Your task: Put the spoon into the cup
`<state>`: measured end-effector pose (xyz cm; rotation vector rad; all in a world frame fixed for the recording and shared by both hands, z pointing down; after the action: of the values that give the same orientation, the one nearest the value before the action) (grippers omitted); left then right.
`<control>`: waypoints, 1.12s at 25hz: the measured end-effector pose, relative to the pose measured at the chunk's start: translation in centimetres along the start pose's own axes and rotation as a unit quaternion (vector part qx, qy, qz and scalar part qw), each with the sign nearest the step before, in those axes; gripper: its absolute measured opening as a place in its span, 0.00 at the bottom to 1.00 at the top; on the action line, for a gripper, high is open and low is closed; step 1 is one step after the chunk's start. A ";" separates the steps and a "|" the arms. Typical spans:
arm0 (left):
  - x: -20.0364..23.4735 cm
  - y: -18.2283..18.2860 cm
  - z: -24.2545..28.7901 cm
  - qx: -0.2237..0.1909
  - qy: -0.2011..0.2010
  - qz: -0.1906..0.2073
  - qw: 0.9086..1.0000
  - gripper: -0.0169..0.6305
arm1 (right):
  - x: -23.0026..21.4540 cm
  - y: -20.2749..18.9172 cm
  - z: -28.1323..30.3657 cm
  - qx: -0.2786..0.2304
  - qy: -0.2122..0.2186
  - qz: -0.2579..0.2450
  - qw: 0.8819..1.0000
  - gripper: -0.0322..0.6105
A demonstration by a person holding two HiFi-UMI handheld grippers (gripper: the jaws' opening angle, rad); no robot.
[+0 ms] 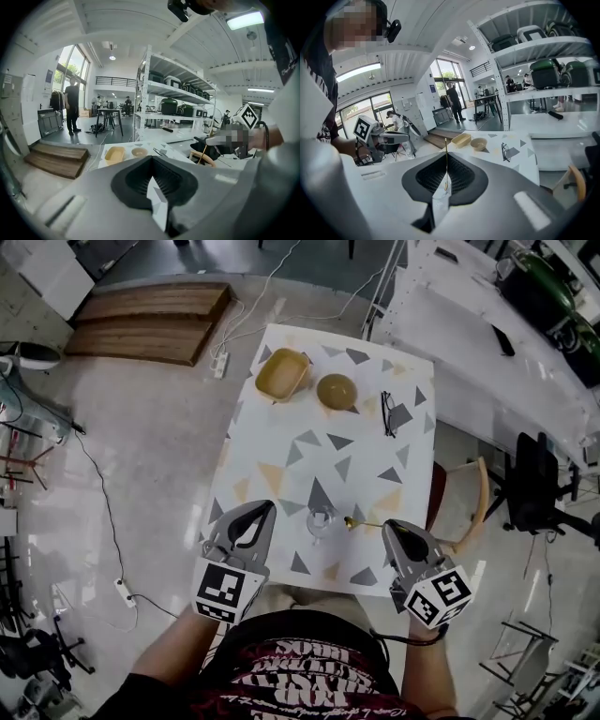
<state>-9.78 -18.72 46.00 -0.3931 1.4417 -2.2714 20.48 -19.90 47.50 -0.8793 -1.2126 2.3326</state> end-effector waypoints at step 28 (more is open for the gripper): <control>0.3 -6.2 5.0 0.076 -0.008 -0.035 0.996 0.03 | -2.5 -8.4 8.9 0.071 0.042 0.072 0.994 0.11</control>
<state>-9.05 -20.46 53.70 -0.4189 1.2553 -2.4102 16.65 -21.94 59.17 -1.0335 -0.9642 2.4328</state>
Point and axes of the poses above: the fingertips, and each gripper's own axes: z forward along the fingers, x to its left, y out of its top, the point moved 9 cm from there along -z, backward along the fingers, and after that the axes turned 4 degrees about z, right-handed, at the moved point
